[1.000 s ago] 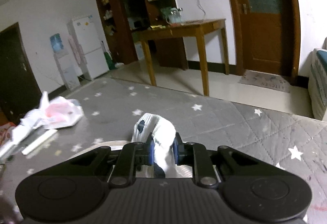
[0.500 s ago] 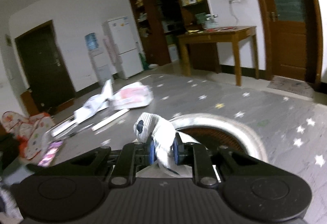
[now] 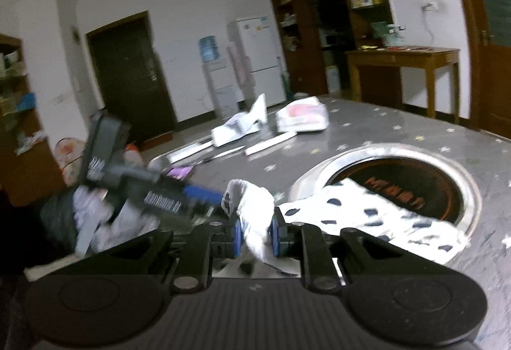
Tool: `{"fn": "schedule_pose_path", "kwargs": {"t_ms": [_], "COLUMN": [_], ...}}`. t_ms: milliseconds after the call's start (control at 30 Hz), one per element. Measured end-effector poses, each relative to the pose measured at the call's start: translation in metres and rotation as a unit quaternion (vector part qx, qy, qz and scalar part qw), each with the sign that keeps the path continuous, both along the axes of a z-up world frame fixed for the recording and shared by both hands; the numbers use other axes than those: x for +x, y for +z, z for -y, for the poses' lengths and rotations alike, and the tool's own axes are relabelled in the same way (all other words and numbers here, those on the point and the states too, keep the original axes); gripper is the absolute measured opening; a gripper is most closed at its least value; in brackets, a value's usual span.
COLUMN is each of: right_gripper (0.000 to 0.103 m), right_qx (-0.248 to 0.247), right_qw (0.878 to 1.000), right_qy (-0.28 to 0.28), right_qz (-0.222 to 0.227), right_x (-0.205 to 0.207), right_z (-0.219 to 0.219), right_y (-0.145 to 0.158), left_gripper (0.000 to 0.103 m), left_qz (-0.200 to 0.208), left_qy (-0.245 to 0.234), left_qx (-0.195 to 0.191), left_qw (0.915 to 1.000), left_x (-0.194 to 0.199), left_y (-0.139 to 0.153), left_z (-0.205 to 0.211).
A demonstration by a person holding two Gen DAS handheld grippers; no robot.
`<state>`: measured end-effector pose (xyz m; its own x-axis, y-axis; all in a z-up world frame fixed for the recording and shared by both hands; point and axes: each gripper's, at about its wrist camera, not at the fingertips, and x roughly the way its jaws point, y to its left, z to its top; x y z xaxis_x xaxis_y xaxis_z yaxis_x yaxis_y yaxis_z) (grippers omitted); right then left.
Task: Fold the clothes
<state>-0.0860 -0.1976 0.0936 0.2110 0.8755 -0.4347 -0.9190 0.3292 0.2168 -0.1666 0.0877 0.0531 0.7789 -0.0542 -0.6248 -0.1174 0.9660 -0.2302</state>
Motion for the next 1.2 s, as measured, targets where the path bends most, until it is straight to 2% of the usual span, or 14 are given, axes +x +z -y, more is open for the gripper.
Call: {"fn": "schedule_pose_path", "kwargs": {"t_ms": [100, 167, 300, 467, 767, 967, 1067, 1200], "right_gripper": [0.021, 0.031, 0.034, 0.047, 0.066, 0.075, 0.075, 0.075], "right_qx": [-0.017, -0.035, -0.054, -0.056, -0.048, -0.049, -0.046, -0.058], "right_qw": [0.999, 0.999, 0.997, 0.998, 0.998, 0.994, 0.988, 0.982], "right_qy": [0.016, 0.024, 0.040, 0.029, -0.031, -0.101, -0.146, -0.181], "right_qz": [0.021, 0.034, 0.033, 0.022, -0.011, -0.006, -0.003, 0.007], "right_x": [-0.016, -0.025, -0.039, -0.042, -0.026, -0.007, 0.011, 0.034], "right_z": [0.003, 0.003, 0.007, 0.011, 0.002, 0.019, 0.026, 0.016], "right_y": [-0.007, -0.011, -0.019, -0.022, -0.033, -0.029, -0.027, -0.028], "left_gripper": [0.073, 0.073, 0.074, 0.074, 0.076, 0.071, 0.066, 0.066], "left_qz": [0.008, 0.013, 0.023, 0.038, 0.078, 0.059, 0.054, 0.054], "left_qy": [0.010, 0.013, 0.008, -0.011, -0.090, -0.129, -0.147, -0.170], "left_qx": [-0.001, 0.000, 0.004, 0.004, -0.024, -0.043, -0.038, -0.024], "left_qw": [0.9999, 0.9998, 0.9997, 0.9992, 0.9926, 0.9890, 0.9870, 0.9837], "left_x": [-0.006, -0.008, -0.011, -0.011, 0.002, 0.008, 0.004, -0.005], "left_y": [0.005, 0.007, 0.013, 0.020, 0.030, 0.010, 0.002, -0.006], "left_z": [-0.005, -0.006, -0.004, 0.005, 0.047, 0.066, 0.073, 0.082]}}
